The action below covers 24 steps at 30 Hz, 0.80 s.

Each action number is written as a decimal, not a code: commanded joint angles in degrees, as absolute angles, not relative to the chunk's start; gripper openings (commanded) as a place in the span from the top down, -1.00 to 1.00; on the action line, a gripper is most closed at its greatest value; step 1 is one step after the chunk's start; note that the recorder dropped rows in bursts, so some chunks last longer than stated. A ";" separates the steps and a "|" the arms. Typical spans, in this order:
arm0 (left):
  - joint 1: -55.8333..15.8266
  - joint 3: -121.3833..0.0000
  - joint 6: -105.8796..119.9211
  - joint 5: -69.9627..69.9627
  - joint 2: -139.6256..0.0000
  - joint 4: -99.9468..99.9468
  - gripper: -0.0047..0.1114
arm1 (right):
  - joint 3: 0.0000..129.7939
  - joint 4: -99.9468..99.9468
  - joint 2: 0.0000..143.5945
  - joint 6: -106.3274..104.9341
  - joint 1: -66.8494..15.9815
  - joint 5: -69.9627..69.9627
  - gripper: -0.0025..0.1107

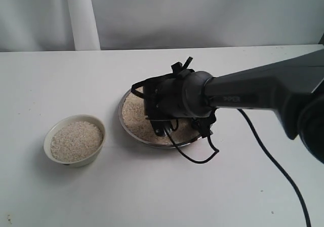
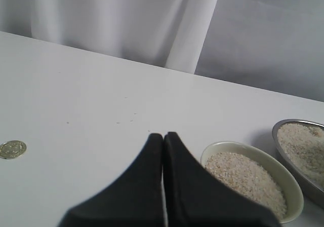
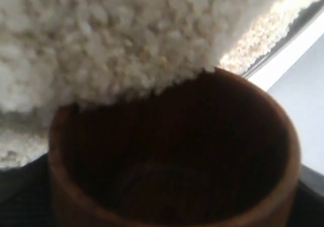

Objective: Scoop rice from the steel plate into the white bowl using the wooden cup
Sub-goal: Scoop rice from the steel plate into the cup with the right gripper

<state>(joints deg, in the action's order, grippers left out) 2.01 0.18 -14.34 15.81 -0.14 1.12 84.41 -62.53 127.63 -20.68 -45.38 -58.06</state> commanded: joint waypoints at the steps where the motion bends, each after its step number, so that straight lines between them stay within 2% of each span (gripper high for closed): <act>1: 1.74 0.00 -14.56 15.29 0.00 1.02 0.92 | 84.79 -64.82 129.05 -21.24 -46.71 -56.02 0.76; 24: 1.74 0.00 -14.56 15.29 0.00 1.02 0.92 | 84.79 -58.68 131.30 -10.87 -46.73 -42.84 0.76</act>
